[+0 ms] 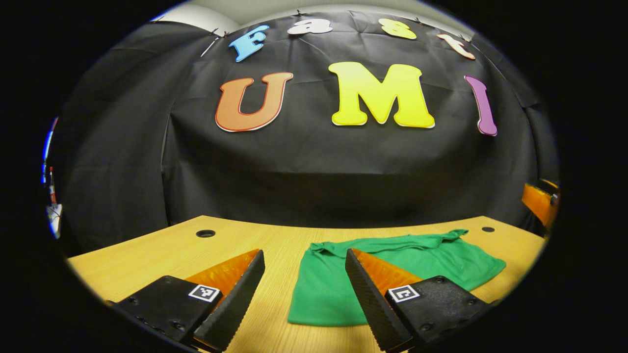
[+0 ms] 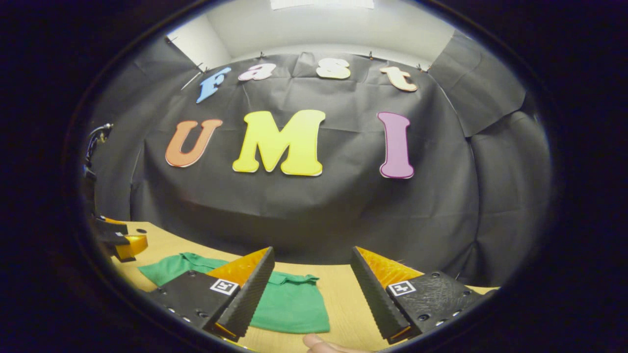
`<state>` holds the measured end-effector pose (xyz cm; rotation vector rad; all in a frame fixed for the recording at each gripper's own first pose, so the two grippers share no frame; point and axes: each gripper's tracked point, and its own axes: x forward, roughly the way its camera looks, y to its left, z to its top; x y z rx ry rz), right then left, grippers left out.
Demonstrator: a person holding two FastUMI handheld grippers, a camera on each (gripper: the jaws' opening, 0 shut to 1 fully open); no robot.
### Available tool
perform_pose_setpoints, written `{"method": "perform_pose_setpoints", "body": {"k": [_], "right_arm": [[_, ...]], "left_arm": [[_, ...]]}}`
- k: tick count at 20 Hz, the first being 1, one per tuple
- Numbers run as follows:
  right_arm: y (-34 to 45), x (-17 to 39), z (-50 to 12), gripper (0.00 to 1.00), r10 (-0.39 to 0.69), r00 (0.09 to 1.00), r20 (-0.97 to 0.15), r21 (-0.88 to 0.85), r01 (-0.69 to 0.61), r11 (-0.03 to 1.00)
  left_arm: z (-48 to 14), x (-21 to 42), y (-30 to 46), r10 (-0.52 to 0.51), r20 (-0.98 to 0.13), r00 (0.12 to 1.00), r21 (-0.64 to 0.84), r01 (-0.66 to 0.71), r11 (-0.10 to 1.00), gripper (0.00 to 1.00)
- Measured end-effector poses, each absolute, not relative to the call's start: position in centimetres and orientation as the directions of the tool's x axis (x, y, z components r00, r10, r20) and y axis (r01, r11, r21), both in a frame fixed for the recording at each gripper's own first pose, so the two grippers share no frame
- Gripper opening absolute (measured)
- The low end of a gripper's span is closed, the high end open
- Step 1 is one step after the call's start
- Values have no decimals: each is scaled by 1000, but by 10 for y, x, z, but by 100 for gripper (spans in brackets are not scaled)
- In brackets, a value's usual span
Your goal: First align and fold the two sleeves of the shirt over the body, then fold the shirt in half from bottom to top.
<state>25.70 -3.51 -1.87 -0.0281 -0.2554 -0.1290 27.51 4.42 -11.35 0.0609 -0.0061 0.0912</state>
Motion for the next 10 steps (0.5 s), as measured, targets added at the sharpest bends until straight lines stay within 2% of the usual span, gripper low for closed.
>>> {"method": "perform_pose_setpoints", "body": {"k": [3,5,7,8,10], "right_arm": [[-29,225,-30,95,-69,969,235,-79,89,993],[-32,202,-38,97,-53,976,212,-39,62,997],[-35,177,-51,92,-36,984,177,22,32,999],[-41,163,-56,97,-27,987,156,26,23,999],[-60,133,-52,95,-39,988,147,-7,41,999]], "left_arm": [[-110,234,32,64,32,997,7,-64,998,100],[-113,207,18,49,20,999,-8,-49,999,100],[-117,184,13,57,-5,998,10,-57,998,100],[-116,170,6,39,-9,999,0,-39,999,100],[-115,142,-19,-34,-43,998,-38,33,999,100]]}}
